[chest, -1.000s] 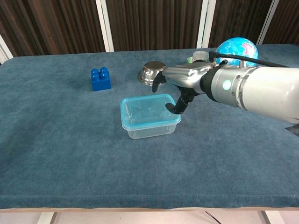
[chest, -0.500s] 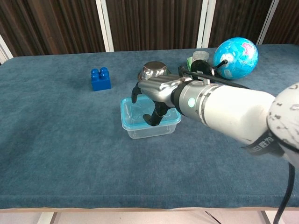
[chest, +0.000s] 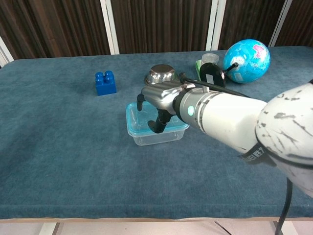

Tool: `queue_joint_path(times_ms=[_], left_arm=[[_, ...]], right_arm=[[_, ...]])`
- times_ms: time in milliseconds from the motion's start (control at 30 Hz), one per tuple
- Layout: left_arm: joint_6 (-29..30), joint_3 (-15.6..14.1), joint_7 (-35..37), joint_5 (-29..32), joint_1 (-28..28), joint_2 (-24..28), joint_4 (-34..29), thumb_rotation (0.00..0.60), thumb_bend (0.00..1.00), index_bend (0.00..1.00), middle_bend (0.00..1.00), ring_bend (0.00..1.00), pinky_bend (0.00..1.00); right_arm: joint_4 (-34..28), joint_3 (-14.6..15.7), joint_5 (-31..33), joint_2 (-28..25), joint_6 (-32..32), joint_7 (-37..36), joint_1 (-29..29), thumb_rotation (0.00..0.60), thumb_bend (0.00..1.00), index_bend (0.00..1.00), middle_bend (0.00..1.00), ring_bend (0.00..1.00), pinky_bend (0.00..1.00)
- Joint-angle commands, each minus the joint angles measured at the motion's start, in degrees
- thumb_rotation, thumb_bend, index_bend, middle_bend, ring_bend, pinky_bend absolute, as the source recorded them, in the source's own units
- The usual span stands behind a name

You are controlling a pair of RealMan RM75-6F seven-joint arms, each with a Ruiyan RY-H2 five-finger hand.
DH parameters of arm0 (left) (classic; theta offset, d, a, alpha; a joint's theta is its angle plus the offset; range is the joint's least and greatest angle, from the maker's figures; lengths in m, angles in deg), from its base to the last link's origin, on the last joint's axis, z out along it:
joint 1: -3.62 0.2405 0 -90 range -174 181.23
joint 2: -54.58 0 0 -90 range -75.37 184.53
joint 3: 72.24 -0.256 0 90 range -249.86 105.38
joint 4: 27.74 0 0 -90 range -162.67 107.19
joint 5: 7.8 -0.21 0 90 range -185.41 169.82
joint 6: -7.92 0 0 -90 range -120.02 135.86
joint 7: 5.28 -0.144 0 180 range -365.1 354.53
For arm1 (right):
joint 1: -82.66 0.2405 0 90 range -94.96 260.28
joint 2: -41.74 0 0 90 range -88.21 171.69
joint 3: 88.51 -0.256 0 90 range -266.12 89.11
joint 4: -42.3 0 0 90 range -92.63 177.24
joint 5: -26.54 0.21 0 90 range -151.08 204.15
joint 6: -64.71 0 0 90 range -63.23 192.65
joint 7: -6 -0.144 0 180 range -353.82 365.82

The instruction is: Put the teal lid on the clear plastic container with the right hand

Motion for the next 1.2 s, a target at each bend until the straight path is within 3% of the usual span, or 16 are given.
queue_joint_path(times_ms=[33,200,533,733,1000,1200], left_arm=[[-0.2,0.0,-0.1,0.0,0.0,0.0,0.0,0.600,0.40,0.00,0.04,0.01,0.03],[-0.2,0.0,-0.1,0.1,-0.1,0.1,0.0,0.600,0.47,0.00,0.04,0.01,0.03],[0.0,0.1,0.4,0.2,0.0,0.1,0.2,0.600,0.48,0.00,0.04,0.01,0.03],[0.3,0.1,0.7,0.1,0.1,0.1,0.3,0.600,0.48,0.00,0.04,0.01,0.03],[0.7,0.0,0.6,-0.3,0.3,0.1,0.2,0.600,0.48,0.00,0.04,0.01,0.03],[0.6,0.0,0.4,-0.3,0.2,0.0,0.1,0.600,0.48,0.00,0.04,0.01,0.03]], right_arm=[[0.3,-0.2,0.4,0.3,0.0,0.3,0.1,0.600,0.52,0.26,0.02,0.00,0.00],[1.6,-0.2,1.4,0.9,0.8,0.7,0.3,0.600,0.53,0.27,0.02,0.00,0.00],[2.3,-0.1,1.1,1.1,1.6,0.5,0.1,0.600,0.55,0.29,0.02,0.00,0.00],[-0.8,-0.1,-1.9,-1.1,0.8,-1.2,-1.0,0.600,0.54,0.27,0.02,0.00,0.00],[-7.4,3.3,-8.2,-6.2,0.2,-3.5,-3.8,0.600,0.54,0.27,0.02,0.00,0.00],[-8.6,5.8,-10.7,-8.1,1.6,-4.9,-5.3,0.600,0.55,0.28,0.02,0.00,0.00]])
